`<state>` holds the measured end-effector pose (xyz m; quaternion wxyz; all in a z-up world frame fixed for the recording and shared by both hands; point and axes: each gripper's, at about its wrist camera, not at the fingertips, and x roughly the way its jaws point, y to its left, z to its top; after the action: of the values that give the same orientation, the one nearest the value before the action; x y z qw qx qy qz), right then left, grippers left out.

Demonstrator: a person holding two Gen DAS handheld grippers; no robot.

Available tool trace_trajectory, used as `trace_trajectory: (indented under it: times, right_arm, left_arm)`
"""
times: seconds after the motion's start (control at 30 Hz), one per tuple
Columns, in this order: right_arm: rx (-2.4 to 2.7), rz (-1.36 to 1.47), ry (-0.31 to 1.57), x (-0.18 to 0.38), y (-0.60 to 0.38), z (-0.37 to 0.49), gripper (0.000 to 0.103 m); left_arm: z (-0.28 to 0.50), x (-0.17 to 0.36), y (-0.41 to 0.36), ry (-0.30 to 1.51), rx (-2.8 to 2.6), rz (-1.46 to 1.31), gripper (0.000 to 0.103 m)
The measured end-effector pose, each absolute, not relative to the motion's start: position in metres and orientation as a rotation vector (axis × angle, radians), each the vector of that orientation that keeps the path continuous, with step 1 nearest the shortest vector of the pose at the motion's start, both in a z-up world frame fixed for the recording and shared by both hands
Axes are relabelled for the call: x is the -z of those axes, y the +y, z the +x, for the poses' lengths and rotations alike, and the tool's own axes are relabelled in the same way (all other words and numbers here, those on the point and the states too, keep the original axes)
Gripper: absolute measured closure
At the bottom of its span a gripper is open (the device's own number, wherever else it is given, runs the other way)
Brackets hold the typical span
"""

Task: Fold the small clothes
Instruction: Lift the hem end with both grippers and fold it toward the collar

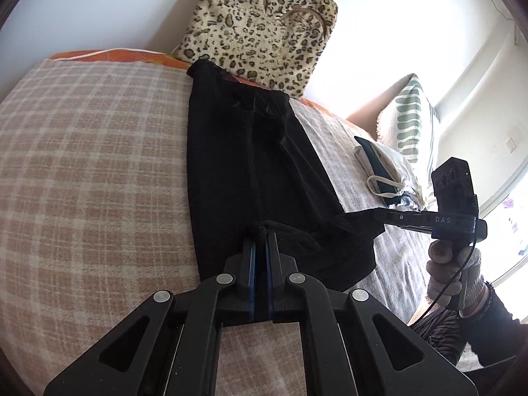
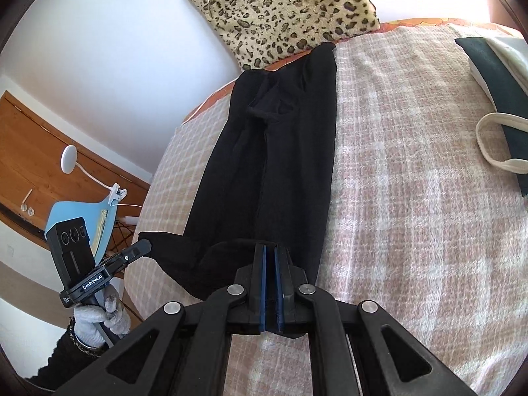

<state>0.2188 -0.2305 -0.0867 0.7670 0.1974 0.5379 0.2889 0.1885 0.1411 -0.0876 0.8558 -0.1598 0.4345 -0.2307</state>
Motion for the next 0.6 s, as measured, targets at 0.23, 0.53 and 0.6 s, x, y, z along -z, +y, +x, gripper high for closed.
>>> trace_trajectory:
  times: [0.23,0.53,0.6]
  right_arm:
    - [-0.595,0.417,1.23,0.119,-0.229,0.243,0.101]
    - [-0.603,0.368,1.156,0.108,-0.235,0.241,0.068]
    - [-0.622,0.313,1.1,0.093,-0.234,0.233,0.069]
  left_arm:
    - [0.211,0.11,0.142,0.962,0.448,-0.327,0.099]
    - [0.212,0.111,0.155,0.97,0.397,-0.368,0.093]
    - [0.204,0.101,0.162,0.919,0.384,-0.34,0.093]
